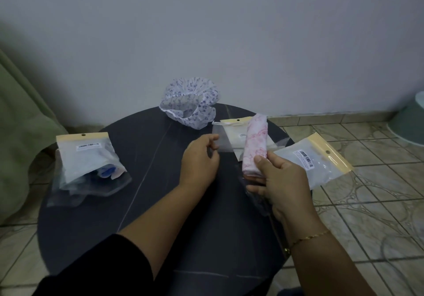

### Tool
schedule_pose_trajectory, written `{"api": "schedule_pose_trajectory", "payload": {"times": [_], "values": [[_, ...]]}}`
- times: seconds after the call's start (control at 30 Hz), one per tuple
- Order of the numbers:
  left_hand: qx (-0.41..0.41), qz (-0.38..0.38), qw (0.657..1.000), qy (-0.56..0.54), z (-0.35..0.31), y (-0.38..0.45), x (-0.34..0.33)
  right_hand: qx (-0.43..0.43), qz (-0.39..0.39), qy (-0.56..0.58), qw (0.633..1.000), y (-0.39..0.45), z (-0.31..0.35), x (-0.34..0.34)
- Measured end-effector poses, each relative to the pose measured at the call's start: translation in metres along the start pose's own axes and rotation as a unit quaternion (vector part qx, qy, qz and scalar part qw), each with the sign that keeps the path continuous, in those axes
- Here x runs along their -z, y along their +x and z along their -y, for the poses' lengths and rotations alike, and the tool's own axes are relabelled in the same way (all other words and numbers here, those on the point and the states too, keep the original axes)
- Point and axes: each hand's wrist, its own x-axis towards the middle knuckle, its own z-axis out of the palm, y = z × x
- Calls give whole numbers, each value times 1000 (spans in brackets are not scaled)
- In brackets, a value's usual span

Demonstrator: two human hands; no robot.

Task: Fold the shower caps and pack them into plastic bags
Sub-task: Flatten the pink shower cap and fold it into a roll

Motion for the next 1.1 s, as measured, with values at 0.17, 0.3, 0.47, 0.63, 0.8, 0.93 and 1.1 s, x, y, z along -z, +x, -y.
{"api": "schedule_pose_trajectory", "payload": {"times": [0.17,0.3,0.47,0.63,0.8,0.93,1.1], "values": [[-118,0,989,92,19,-37,40,-11,32,-19,999,-18,4,-1],[-174,20,974,142,35,-77,71,-12,75,-57,995,-37,4,-2],[-166,80,965,188,32,-104,93,-43,141,-69,987,-64,-1,-6],[-139,125,957,223,22,-120,99,-64,198,-58,976,-77,-1,-6],[-104,118,959,237,22,-119,94,-67,201,-72,975,-77,4,7],[-65,130,959,242,26,-113,93,-49,179,-90,978,-74,10,16],[-52,107,965,235,30,-103,86,-47,186,-128,973,-73,11,17]]}}
